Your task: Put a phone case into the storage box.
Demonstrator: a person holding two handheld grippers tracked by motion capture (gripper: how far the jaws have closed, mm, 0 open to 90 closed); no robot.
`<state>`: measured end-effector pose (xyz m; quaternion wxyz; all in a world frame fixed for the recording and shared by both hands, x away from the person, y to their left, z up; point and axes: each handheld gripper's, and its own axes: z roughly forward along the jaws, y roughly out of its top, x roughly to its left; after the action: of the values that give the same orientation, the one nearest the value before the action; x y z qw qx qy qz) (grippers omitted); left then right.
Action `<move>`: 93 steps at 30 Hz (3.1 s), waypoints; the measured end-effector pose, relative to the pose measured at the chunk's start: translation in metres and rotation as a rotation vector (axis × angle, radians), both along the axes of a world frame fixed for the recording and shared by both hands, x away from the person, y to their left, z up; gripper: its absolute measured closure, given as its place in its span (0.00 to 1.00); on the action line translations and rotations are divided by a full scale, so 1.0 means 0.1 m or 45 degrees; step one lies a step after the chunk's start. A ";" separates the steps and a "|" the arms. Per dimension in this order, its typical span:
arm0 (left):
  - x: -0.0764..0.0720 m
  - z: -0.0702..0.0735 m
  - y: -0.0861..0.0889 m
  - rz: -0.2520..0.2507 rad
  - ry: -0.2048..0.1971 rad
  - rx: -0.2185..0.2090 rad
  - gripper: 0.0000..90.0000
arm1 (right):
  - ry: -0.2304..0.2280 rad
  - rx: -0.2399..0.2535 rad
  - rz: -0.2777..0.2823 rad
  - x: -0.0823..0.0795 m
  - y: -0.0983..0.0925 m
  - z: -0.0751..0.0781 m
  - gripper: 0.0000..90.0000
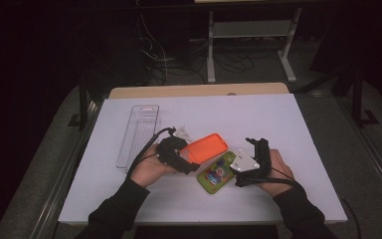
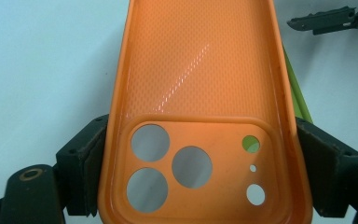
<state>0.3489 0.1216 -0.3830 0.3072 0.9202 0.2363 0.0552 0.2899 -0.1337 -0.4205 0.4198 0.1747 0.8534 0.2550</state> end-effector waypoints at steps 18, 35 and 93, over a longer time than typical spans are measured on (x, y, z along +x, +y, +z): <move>0.00 0.01 0.01 0.029 0.020 -0.017 0.18 | -0.317 -0.333 0.090 -0.05 0.14 -0.05 0.00; -0.01 0.02 0.00 0.035 0.020 -0.041 0.18 | -0.483 -0.482 0.146 -0.04 0.38 -0.09 0.15; -0.03 0.01 -0.04 0.019 0.028 -0.056 0.04 | -0.612 -0.595 0.255 -0.13 0.64 -0.23 0.87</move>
<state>0.3456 0.1180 -0.3821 0.3242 0.9120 0.2476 0.0422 0.2766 -0.0698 -0.4438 0.6102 -0.0756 0.7784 0.1266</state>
